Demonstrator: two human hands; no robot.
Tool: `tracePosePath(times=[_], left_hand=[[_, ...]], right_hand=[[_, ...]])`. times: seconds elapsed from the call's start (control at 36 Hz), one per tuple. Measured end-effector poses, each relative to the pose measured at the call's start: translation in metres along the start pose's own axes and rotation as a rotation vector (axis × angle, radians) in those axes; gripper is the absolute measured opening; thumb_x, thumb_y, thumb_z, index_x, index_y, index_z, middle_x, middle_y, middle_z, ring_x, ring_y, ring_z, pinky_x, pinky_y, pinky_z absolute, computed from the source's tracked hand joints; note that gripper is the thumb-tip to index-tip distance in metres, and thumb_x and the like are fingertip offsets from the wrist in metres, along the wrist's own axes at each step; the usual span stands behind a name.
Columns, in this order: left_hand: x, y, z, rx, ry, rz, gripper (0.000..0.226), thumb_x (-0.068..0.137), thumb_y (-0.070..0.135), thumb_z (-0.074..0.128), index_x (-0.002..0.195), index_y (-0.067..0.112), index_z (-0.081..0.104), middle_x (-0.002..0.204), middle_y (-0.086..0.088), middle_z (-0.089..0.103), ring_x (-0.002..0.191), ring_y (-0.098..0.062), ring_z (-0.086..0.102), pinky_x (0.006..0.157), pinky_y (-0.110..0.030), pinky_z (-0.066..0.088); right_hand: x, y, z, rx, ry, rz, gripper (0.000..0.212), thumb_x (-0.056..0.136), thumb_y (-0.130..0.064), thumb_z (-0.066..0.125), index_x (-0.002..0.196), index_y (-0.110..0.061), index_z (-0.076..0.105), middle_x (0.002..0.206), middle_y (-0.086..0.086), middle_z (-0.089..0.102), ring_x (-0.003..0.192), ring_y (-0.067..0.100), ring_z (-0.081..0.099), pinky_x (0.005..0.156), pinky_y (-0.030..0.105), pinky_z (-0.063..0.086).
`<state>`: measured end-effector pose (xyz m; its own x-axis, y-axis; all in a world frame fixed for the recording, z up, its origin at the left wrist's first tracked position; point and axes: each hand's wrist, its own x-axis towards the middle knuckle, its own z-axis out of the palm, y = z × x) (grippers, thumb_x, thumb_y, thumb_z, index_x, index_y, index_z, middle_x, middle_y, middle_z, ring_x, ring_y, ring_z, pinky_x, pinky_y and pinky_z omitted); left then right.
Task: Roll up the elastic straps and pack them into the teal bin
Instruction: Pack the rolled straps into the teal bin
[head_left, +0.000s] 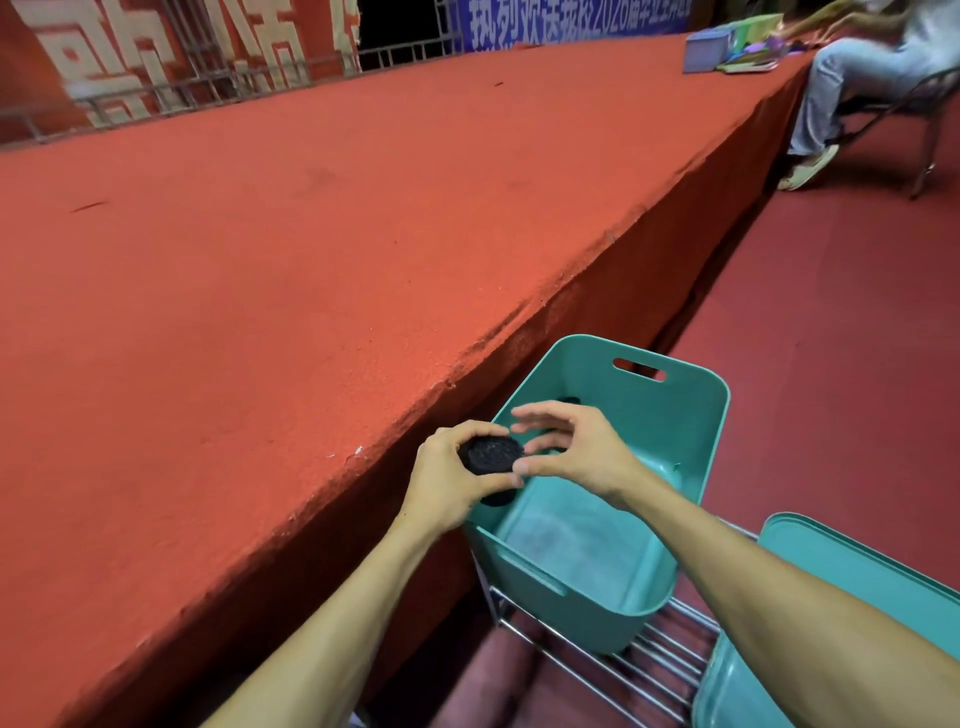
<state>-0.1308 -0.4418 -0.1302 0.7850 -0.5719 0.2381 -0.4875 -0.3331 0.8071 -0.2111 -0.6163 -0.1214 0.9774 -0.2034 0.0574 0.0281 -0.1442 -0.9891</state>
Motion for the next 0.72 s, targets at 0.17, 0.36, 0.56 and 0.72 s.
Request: tracePosePath(times=[0.17, 0.36, 0.56, 0.72], left_hand=[[-0.002, 0.004, -0.006, -0.074, -0.031, -0.005, 0.050, 0.059, 0.019, 0.095, 0.097, 0.040, 0.069, 0.099, 0.015, 0.073, 0.093, 0.001, 0.066, 0.085, -0.015, 0.047], [-0.001, 0.001, -0.007, -0.043, -0.122, 0.019, 0.056, 0.060, 0.034, 0.092, 0.110, 0.034, 0.066, 0.113, 0.014, 0.069, 0.108, -0.005, 0.063, 0.097, -0.028, 0.048], [-0.001, -0.002, -0.006, -0.048, -0.151, 0.030, 0.069, 0.055, 0.027, 0.094, 0.108, 0.046, 0.054, 0.122, 0.011, 0.056, 0.105, -0.005, 0.058, 0.099, -0.025, 0.048], [-0.001, 0.000, -0.009, -0.029, -0.182, 0.000, 0.075, 0.058, 0.020, 0.095, 0.112, 0.033, 0.044, 0.119, 0.014, 0.053, 0.112, -0.002, 0.056, 0.094, -0.013, 0.044]], right_hand=[[-0.003, -0.003, 0.009, -0.059, -0.007, -0.032, 0.055, 0.065, 0.003, 0.088, 0.108, -0.025, 0.068, 0.107, -0.002, 0.071, 0.070, 0.007, 0.060, 0.078, 0.025, 0.056], [-0.002, 0.003, 0.009, -0.091, -0.018, -0.010, 0.062, 0.065, -0.006, 0.090, 0.120, -0.023, 0.069, 0.112, -0.004, 0.072, 0.071, 0.011, 0.057, 0.080, 0.033, 0.056], [-0.002, 0.006, 0.009, -0.140, -0.024, 0.002, 0.076, 0.061, -0.010, 0.093, 0.126, -0.032, 0.063, 0.107, -0.003, 0.070, 0.067, 0.011, 0.056, 0.086, 0.043, 0.056], [-0.005, 0.000, 0.011, -0.176, -0.076, -0.001, 0.068, 0.063, -0.009, 0.091, 0.113, -0.049, 0.067, 0.103, -0.005, 0.064, 0.059, 0.013, 0.048, 0.070, 0.040, 0.050]])
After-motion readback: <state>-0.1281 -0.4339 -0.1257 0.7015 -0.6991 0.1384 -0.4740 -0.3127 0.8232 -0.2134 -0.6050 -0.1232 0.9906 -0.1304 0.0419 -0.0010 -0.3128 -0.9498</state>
